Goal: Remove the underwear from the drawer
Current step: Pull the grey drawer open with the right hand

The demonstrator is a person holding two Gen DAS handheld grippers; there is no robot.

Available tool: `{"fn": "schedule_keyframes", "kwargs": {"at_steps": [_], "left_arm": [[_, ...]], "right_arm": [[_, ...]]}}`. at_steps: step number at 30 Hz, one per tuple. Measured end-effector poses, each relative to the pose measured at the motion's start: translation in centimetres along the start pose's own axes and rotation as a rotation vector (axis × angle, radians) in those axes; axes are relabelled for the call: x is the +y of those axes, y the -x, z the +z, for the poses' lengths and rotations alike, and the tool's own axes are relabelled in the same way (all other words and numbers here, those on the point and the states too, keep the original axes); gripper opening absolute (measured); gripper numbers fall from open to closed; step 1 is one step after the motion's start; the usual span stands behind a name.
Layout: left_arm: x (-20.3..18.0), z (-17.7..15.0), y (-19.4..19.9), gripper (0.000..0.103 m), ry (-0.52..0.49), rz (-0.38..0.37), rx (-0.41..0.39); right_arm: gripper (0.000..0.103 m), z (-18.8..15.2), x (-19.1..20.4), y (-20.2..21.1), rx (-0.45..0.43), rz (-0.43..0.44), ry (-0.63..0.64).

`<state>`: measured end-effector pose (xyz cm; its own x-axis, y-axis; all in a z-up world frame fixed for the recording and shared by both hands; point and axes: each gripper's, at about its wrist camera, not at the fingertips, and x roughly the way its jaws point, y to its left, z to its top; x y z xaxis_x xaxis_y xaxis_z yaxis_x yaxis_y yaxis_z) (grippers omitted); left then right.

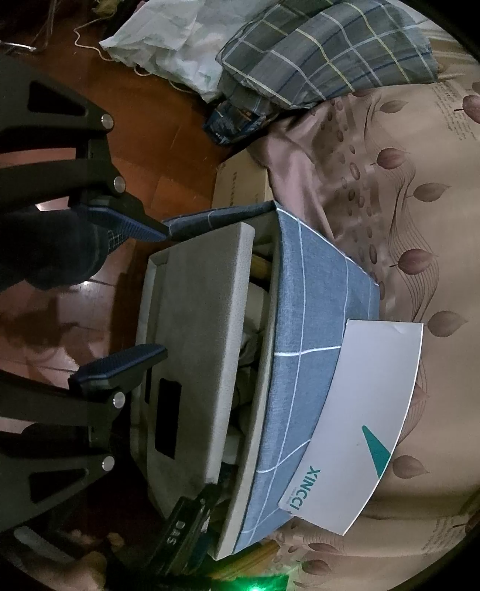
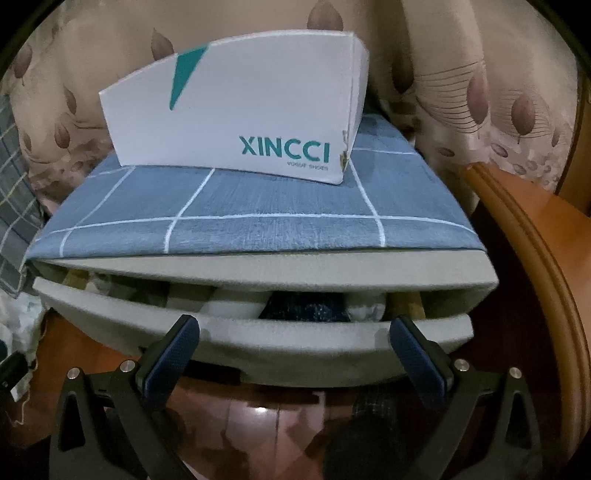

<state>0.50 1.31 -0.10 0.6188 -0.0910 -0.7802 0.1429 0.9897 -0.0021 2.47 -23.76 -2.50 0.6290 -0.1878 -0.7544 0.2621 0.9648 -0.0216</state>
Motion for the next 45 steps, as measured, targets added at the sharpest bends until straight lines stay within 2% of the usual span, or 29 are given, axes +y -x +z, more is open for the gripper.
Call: {"fn": "schedule_keyframes", "kwargs": {"at_steps": [7,14,18,23,45], "left_arm": [[0.1,0.0,-0.1,0.059,0.003,-0.005,0.006],[0.1,0.0,-0.1,0.059,0.004,-0.007,0.009],[0.2,-0.1,-0.2,0.059,0.004,-0.003,0.010],[0.3,-0.1,-0.2,0.059,0.008,-0.003,0.011],[1.2,0.0,0.0,0.059,0.026,-0.008,0.018]], "right_arm": [[0.103,1.4,0.0,-1.9,0.018,0.023,-0.017],[0.103,1.6,0.5,-2.9,0.022,-0.012,-0.017],[0.103,2.4,0.5,-3.9,0.086,-0.007,-0.023],[0.102,2.3,0.7,-3.8,0.102,-0.006,-0.021],[0.102,-2.1,0.3,0.0,0.240,0.002,-0.025]]}}
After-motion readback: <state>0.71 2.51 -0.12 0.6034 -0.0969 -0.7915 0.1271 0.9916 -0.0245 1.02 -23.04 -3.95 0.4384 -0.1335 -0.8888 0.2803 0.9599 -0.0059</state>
